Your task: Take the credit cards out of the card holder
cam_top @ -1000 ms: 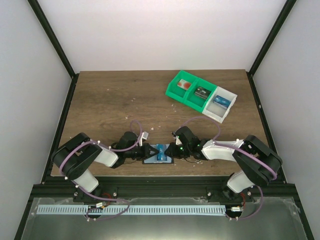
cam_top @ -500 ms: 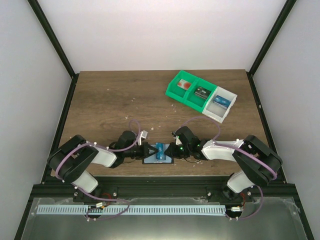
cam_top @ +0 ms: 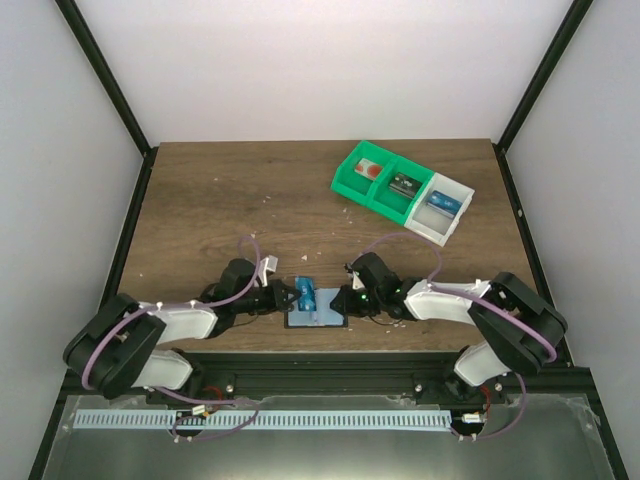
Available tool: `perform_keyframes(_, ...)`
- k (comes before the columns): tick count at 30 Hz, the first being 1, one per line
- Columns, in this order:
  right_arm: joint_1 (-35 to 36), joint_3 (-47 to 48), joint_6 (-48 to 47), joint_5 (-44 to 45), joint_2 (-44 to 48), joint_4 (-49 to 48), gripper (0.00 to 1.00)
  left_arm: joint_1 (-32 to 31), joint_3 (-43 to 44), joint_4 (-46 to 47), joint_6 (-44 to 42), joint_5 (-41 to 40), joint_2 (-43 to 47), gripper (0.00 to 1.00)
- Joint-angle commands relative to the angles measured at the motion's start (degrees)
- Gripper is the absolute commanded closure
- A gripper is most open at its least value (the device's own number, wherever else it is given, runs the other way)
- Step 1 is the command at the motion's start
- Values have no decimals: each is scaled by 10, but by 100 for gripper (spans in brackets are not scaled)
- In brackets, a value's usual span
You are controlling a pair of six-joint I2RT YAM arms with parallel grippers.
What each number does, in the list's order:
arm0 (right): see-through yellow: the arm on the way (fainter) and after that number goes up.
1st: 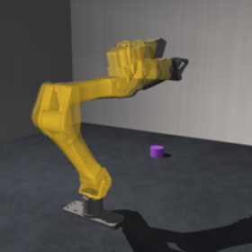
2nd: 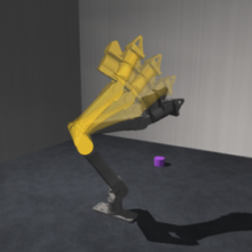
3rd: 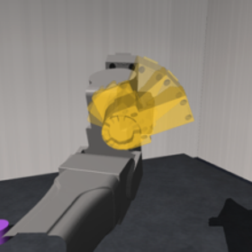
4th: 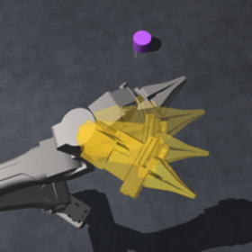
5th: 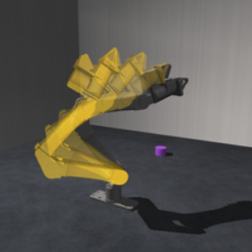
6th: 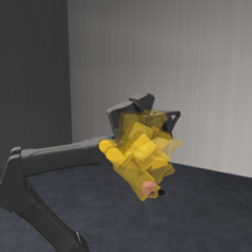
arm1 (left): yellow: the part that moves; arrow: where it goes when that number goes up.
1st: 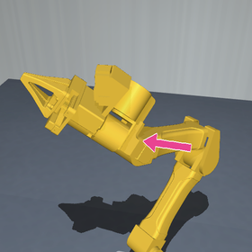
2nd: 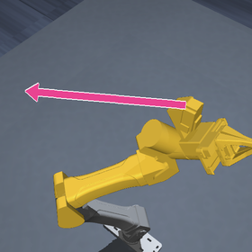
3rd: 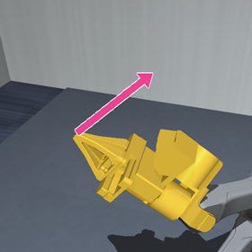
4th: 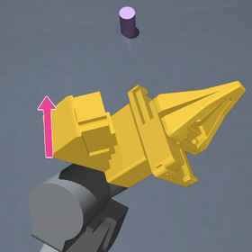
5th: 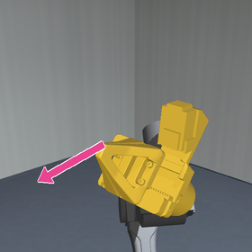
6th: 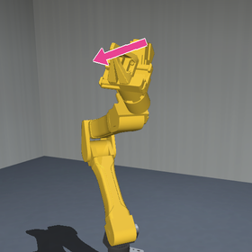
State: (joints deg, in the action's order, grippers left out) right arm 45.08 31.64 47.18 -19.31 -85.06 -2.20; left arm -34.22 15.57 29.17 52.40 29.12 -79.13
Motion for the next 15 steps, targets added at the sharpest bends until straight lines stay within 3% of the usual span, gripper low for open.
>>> perform_keyframes(1, -3, 7, -39, 10, 26, 23, 83, 7, 1, -60, -37, -14, 50, 100)
perform_keyframes(11, -10, 68, -181, 16, 156, 117, 79, 9, 41, -180, -133, 59, 143, 100)
perform_keyframes(15, -20, 87, -224, -31, 189, 154, 78, 10, 56, -201, -161, 111, 171, 100)
